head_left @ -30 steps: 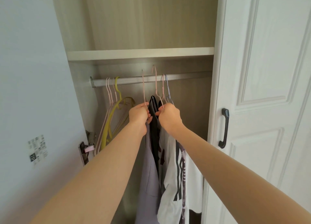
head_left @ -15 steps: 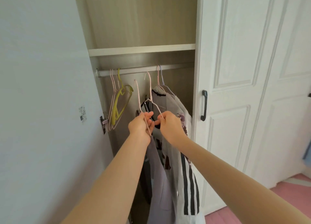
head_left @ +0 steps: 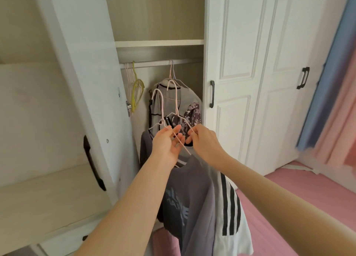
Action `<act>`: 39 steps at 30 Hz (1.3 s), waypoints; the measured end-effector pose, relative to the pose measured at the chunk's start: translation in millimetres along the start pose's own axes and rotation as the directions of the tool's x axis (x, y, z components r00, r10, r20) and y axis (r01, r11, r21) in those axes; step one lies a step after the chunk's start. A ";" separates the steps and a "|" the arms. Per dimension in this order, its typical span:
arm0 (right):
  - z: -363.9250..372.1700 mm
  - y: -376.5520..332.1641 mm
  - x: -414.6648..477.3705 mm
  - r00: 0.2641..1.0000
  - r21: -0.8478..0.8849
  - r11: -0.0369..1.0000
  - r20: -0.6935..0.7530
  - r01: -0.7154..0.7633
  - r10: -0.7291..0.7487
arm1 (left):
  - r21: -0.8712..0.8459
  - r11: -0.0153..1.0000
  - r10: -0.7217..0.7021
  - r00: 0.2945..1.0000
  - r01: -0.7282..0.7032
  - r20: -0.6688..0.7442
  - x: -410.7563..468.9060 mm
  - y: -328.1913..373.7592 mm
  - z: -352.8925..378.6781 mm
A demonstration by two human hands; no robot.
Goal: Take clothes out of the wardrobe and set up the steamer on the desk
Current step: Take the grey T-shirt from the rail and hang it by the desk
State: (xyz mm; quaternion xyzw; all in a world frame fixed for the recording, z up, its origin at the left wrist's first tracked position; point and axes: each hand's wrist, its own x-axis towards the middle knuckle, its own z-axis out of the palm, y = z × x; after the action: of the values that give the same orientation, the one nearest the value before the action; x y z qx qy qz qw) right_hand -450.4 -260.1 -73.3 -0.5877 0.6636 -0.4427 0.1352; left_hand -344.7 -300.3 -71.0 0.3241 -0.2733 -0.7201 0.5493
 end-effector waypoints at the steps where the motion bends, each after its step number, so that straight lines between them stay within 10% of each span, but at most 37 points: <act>1: -3.4 -3.5 -15.4 1.000 -0.016 1.000 -0.010 0.002 -0.003 | 0.002 1.000 -0.014 1.000 0.014 0.022 -15.8 -0.7 -3.9; 20: -89.5 -65.0 -266.5 0.993 -0.136 0.990 -0.117 -0.044 0.028 | 0.180 0.981 -0.142 0.894 0.070 0.425 -279.6 -6.8 -54.9; 39: -153.1 -73.4 -384.0 0.939 -0.129 0.940 0.183 0.316 -0.291 | 0.339 0.920 0.149 0.975 -0.198 0.164 -437.9 -33.8 -87.5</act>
State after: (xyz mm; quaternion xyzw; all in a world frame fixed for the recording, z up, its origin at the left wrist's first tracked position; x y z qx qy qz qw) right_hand -404.3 157.0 -61.9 -0.7257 0.5844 -0.3559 0.0716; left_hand -216.7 128.8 -79.6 0.3427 -0.4624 -0.6278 0.5240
